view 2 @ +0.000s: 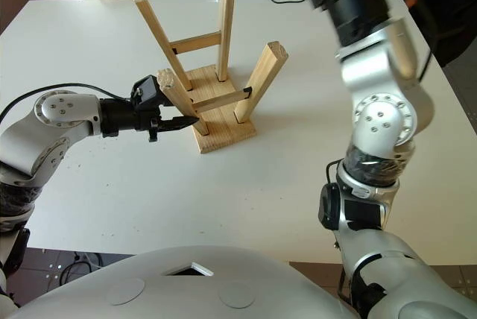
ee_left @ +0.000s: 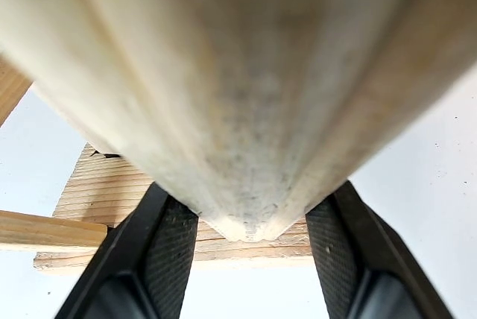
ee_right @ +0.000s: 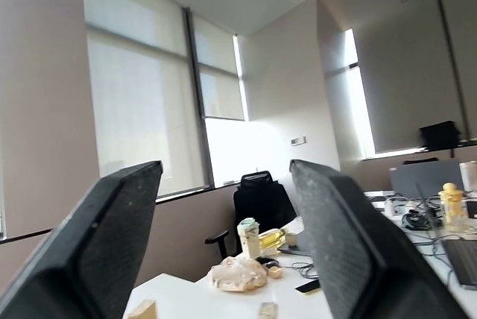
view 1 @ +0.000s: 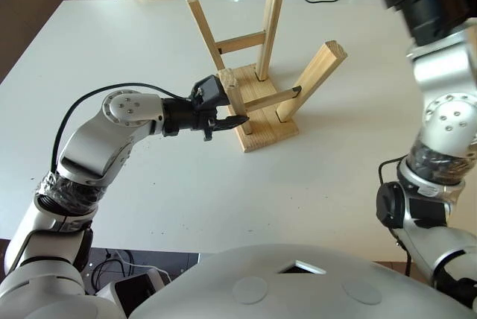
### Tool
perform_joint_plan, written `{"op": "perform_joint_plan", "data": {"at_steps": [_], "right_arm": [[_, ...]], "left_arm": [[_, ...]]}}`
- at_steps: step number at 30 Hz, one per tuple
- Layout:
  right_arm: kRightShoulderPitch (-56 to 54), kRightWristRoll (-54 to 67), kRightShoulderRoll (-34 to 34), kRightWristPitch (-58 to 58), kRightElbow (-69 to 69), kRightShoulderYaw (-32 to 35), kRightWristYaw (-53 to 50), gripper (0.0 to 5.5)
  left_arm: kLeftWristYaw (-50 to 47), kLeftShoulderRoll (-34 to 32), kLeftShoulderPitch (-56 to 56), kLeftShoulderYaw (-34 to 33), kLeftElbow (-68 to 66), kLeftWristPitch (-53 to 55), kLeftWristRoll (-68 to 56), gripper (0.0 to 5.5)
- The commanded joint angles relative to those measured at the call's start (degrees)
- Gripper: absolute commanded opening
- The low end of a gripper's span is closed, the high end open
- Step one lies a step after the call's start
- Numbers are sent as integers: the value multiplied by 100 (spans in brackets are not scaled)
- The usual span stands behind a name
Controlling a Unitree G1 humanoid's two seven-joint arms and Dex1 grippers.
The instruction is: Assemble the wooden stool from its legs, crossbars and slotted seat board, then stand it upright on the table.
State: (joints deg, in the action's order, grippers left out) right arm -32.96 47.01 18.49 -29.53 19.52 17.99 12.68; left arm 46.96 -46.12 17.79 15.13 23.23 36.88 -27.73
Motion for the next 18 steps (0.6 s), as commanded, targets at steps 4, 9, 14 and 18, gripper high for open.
{"op": "perform_joint_plan", "data": {"at_steps": [4,9,14,18], "right_arm": [[772,-1997,589,1118,-1173,-385,193,317],[1346,-3079,811,1632,-1466,-982,476,317],[1816,-4148,1300,1767,-1905,-1667,841,317],[2152,-4451,1594,1630,-2013,-1841,1203,317]], "left_arm": [[-138,236,-386,33,86,843,-278,241],[-171,342,-392,-29,383,985,-300,323],[78,414,-762,28,928,847,-519,340],[-66,814,-885,-36,1303,907,-897,340]]}}
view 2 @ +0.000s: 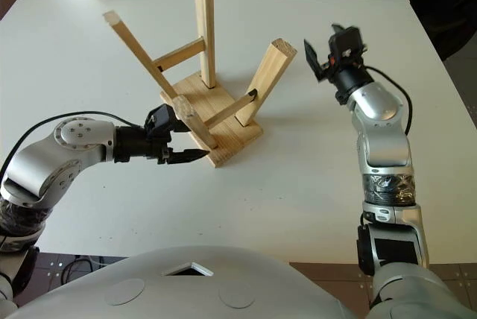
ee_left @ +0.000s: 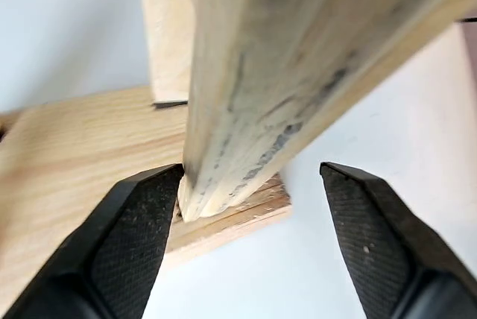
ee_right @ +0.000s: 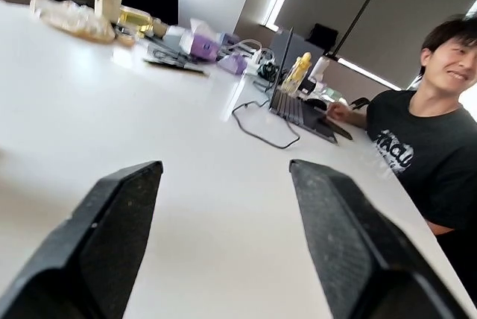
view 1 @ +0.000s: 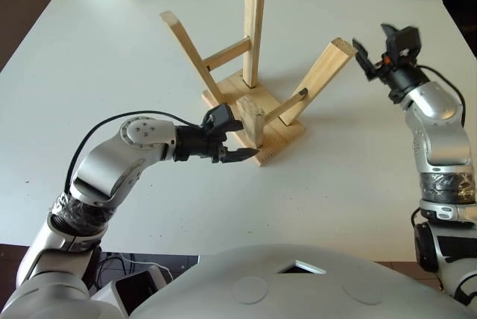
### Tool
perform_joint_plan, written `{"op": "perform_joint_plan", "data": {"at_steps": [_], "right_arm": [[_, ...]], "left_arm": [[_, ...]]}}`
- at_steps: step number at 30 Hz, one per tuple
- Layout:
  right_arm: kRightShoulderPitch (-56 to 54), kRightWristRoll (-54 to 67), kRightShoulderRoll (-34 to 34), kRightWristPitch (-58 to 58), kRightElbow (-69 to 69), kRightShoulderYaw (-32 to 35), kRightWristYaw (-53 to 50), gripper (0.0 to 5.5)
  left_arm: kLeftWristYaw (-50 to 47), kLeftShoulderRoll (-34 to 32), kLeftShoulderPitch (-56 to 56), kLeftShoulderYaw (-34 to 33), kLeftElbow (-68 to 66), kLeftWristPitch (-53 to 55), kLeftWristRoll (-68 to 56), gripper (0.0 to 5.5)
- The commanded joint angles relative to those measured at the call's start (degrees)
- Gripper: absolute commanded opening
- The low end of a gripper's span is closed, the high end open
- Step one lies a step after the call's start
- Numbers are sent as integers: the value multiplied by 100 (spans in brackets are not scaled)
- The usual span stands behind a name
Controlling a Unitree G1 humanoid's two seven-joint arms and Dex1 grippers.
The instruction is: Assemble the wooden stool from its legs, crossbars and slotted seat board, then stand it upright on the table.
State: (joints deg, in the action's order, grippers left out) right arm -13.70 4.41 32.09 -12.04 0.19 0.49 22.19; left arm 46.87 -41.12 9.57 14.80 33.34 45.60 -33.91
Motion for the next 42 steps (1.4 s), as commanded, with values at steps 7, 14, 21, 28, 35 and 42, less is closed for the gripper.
{"op": "perform_joint_plan", "data": {"at_steps": [7,14,21,28,35,42], "right_arm": [[430,-486,432,-174,-75,-214,617,317],[1576,-201,890,-349,1029,-140,1486,317],[2658,551,1242,-956,1797,127,2396,317],[2123,323,1224,-940,1530,-537,2756,317],[1183,-404,675,-475,813,-1446,2510,317],[1024,-761,425,14,371,-1708,2269,317]], "left_arm": [[-604,655,-380,90,318,25,-33,340],[518,-777,-3150,-1537,235,-1642,523,340],[-116,-103,-2155,-2758,-2569,-2895,887,340],[-668,753,-477,-1861,-5048,-4897,2333,340],[-538,808,-423,-901,-6206,-6388,3559,340],[553,233,-1693,-675,-4315,-5610,2763,340]]}}
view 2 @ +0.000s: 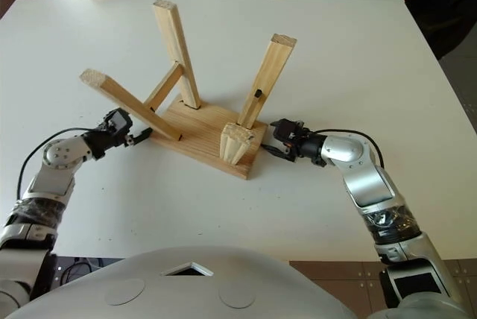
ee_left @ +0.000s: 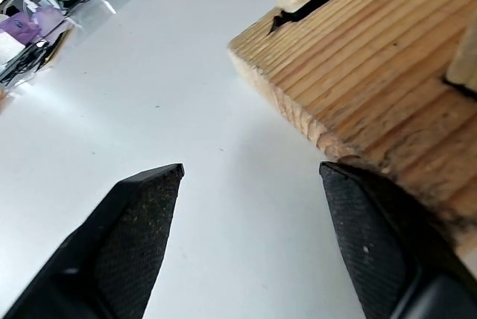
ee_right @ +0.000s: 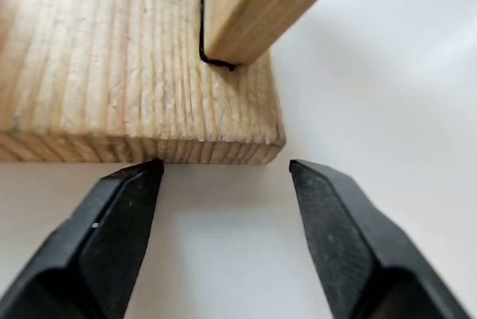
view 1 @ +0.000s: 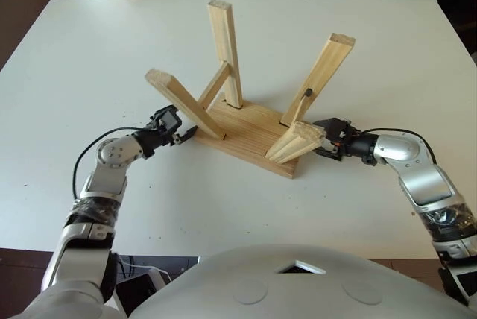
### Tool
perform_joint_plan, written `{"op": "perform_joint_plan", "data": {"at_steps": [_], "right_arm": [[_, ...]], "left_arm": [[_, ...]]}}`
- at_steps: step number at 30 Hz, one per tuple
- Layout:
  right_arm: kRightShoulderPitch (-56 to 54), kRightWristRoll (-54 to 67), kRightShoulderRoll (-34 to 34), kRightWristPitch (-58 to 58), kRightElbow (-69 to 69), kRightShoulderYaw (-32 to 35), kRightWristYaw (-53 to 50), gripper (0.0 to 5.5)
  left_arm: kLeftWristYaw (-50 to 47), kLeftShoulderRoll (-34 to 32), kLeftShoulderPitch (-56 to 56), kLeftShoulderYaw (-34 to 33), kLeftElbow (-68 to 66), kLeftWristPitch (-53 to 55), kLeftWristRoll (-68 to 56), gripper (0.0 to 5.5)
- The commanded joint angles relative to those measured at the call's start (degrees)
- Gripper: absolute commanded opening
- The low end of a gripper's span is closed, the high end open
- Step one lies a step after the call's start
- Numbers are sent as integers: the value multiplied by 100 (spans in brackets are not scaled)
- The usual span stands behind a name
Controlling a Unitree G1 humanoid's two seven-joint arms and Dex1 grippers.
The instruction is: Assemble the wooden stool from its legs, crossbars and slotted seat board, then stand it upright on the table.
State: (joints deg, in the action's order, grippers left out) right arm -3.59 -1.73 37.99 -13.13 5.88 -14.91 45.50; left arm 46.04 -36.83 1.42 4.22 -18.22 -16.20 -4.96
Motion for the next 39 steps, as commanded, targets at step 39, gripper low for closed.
{"op": "perform_joint_plan", "data": {"at_steps": [39], "right_arm": [[1828,1290,798,-552,2240,979,905,317]], "left_arm": [[384,-542,-2767,-429,2924,592,-1081,340]]}}
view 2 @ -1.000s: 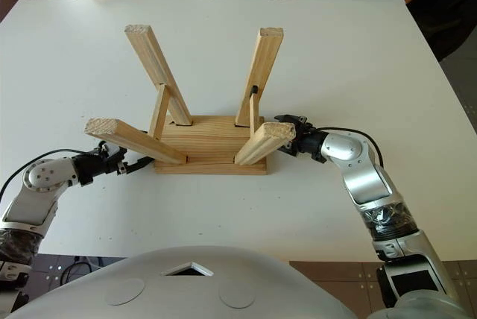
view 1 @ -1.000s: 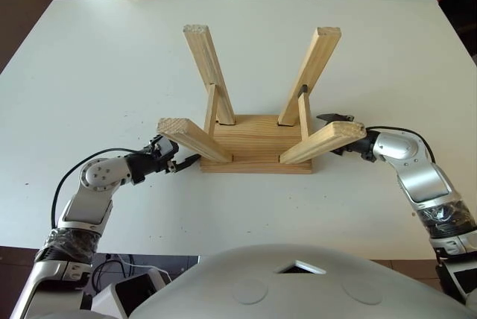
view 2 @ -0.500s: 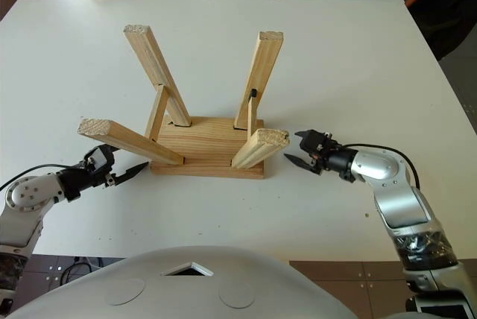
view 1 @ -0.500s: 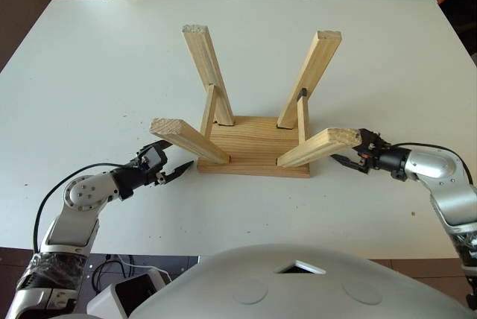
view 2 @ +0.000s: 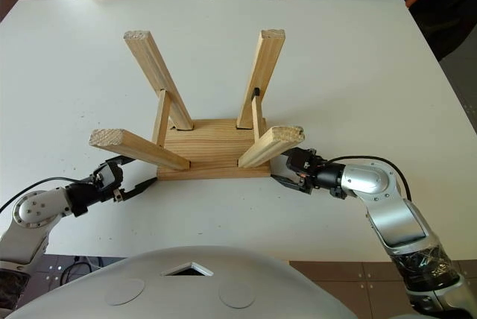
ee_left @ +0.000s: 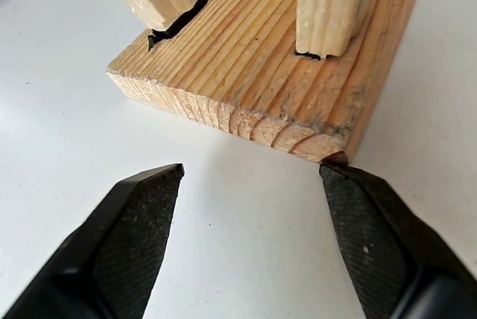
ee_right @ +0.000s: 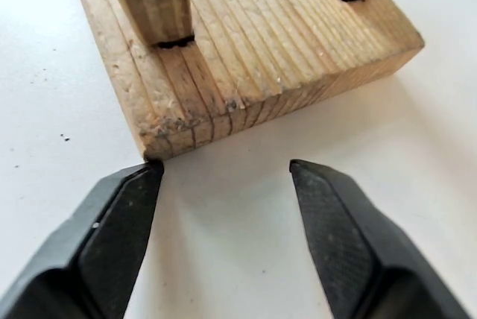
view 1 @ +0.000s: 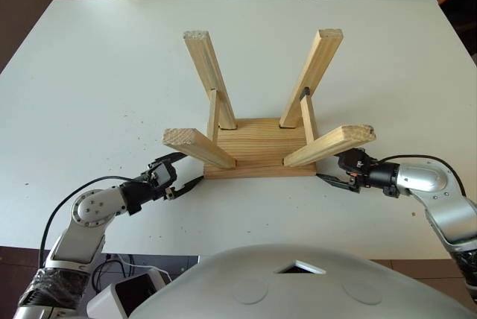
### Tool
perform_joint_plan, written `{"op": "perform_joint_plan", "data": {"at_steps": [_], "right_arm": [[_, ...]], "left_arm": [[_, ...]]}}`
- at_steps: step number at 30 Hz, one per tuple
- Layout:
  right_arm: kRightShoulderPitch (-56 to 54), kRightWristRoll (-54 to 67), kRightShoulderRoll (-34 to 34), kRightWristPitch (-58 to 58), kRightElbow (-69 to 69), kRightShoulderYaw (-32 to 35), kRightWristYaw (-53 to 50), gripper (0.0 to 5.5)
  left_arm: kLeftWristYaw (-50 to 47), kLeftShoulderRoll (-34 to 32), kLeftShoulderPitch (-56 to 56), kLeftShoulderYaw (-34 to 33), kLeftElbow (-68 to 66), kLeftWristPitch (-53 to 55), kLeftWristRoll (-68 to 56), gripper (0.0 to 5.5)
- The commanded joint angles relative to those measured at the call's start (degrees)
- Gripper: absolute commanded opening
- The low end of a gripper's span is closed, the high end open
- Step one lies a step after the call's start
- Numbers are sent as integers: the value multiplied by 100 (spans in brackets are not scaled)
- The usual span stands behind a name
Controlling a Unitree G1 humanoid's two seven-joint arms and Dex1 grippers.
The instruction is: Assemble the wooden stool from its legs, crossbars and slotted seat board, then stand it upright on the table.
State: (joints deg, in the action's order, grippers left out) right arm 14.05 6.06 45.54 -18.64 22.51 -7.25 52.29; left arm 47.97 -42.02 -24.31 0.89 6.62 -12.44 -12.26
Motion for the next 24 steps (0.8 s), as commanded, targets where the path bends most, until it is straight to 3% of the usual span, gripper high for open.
{"op": "perform_joint_plan", "data": {"at_steps": [1,8,16,24], "right_arm": [[132,642,96,-32,730,328,294,317],[577,1273,525,-282,1557,1024,702,317],[573,2378,754,-831,2178,2076,942,317],[379,2701,952,-1005,2213,2312,1098,317]], "left_arm": [[212,-51,-305,-187,659,306,-498,340],[165,-181,-962,-920,2198,1223,-1441,340],[331,-429,-981,-1806,3001,2405,-2616,340],[612,-675,-752,-2387,3024,3081,-3201,340]]}}
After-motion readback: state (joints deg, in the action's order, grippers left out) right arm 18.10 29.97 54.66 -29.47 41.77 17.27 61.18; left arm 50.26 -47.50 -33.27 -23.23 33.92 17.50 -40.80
